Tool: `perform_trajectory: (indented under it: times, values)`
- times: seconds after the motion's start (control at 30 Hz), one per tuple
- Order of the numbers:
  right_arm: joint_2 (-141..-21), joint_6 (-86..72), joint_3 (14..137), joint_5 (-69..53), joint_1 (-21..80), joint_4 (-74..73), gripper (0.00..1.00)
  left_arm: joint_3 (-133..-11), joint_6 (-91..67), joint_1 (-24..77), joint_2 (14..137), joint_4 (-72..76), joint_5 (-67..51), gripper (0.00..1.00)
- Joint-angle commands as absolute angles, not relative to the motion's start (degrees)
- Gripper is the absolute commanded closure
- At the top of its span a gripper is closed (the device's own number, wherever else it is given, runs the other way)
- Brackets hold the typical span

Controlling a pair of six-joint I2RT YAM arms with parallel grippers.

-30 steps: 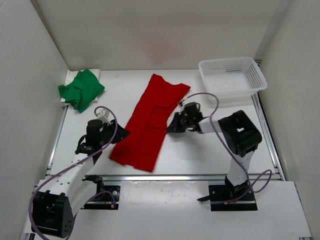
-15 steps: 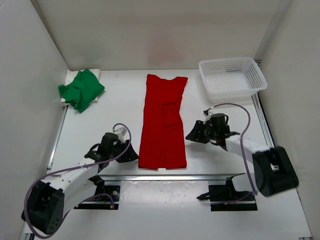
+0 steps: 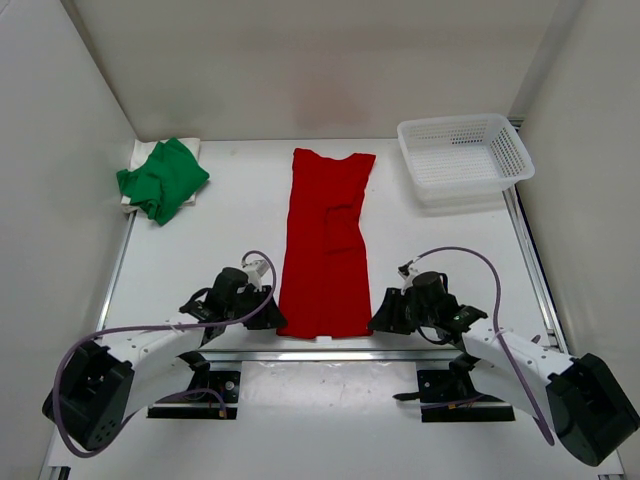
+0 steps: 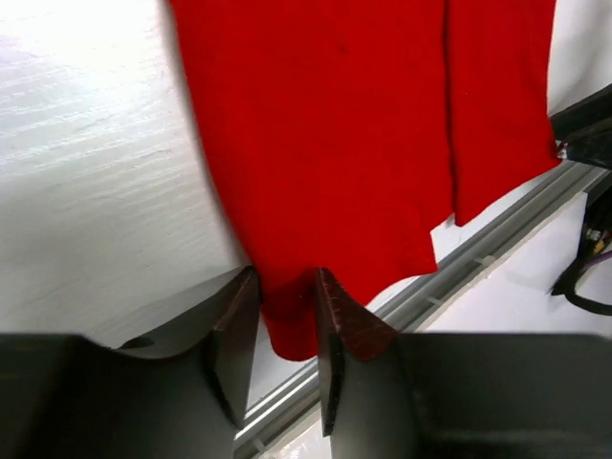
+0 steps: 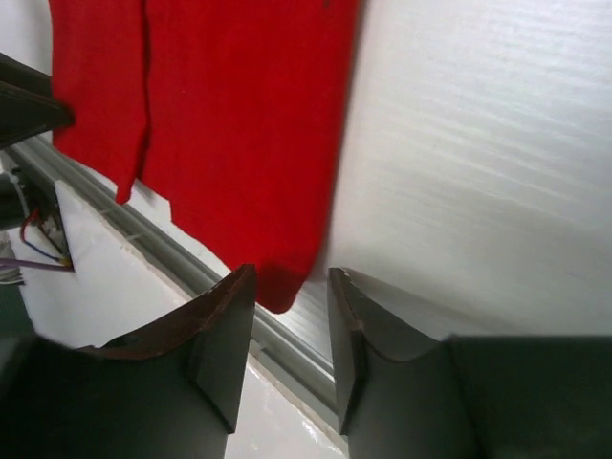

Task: Fold and stack the t-shirts
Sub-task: Grab the bottom of the folded rectangular tshirt with both arms

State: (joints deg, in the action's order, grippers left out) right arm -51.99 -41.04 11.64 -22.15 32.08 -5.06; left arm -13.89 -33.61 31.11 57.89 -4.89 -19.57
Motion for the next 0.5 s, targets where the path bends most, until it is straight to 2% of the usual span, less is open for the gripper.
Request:
perform_trajectory:
  times: [0.0,0.07,0.1,0.17,0.23,0.3,0.37,0.47]
  values:
    - [-54.4,-43.0,10.8,-23.2,33.1,-3.9,0.66,-12.8,-32.4,32.4,59.2,-10.1,-19.1,0.61]
    - [-55.5,-42.8,11.2,-23.0,33.4,-3.7,0.71,-12.5,-32.4,32.5,58.3,-10.4,-19.1,0.62]
    - [-55.9,-42.6,11.2,-23.5,33.9,-3.6,0.78,-12.4,-32.9,32.6,57.9,-10.2,-19.2,0.63]
    - [-55.8,-42.8,11.4,-23.6,33.7,-3.5,0.85,-12.2,-32.6,33.1,57.6,-11.1,-20.4,0.69]
    - [-54.9,-43.0,11.5,-22.9,33.9,-4.1,0.98,-12.3,-32.2,34.3,58.2,-10.8,-21.1,0.75]
    - [-53.7,-43.7,11.1,-22.2,35.2,-5.1,1.00,-12.1,-32.6,35.5,58.4,-11.5,-21.4,0.87]
    - [-52.5,-45.2,11.0,-20.8,37.3,-6.6,1.00,-11.7,-33.0,36.1,57.5,-12.8,-21.8,0.95]
    - [-49.1,-48.0,12.3,-18.7,43.1,-12.2,1.00,-11.7,-35.3,36.8,51.5,-18.6,-23.4,0.98]
